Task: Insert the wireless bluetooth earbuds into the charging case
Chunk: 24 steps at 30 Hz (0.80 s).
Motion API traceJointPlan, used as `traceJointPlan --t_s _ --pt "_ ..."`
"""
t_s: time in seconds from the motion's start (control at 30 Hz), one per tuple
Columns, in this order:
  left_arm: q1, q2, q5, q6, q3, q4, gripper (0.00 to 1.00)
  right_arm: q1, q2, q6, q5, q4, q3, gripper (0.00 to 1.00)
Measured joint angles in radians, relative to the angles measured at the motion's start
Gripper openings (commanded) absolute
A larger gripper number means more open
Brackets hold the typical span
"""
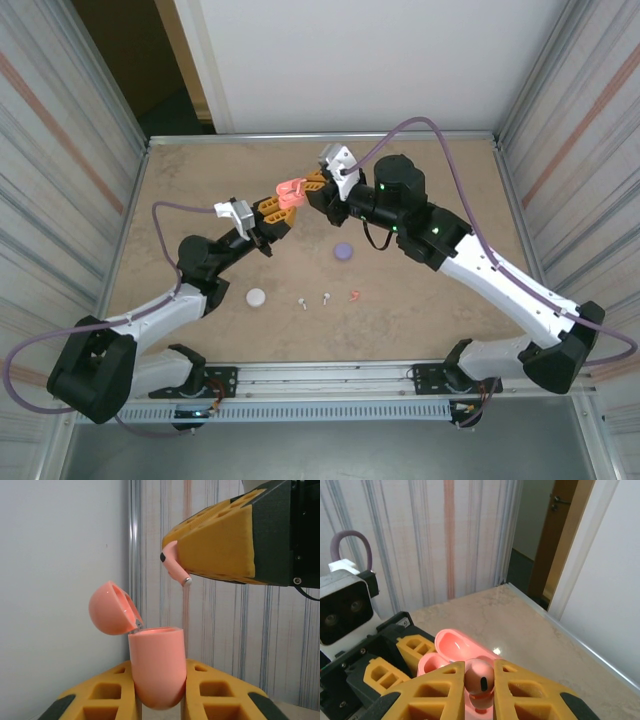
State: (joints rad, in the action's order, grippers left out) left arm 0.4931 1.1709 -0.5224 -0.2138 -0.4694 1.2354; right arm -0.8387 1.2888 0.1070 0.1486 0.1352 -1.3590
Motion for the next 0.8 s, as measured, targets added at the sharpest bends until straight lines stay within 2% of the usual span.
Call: traceJointPlan --t_s 0.8 --pt "0.0 0.005 0.0 0.0 0.0 -0.001 0.0 -0.039 0.085 0.056 -0.042 -0.006 -0.033 0.17"
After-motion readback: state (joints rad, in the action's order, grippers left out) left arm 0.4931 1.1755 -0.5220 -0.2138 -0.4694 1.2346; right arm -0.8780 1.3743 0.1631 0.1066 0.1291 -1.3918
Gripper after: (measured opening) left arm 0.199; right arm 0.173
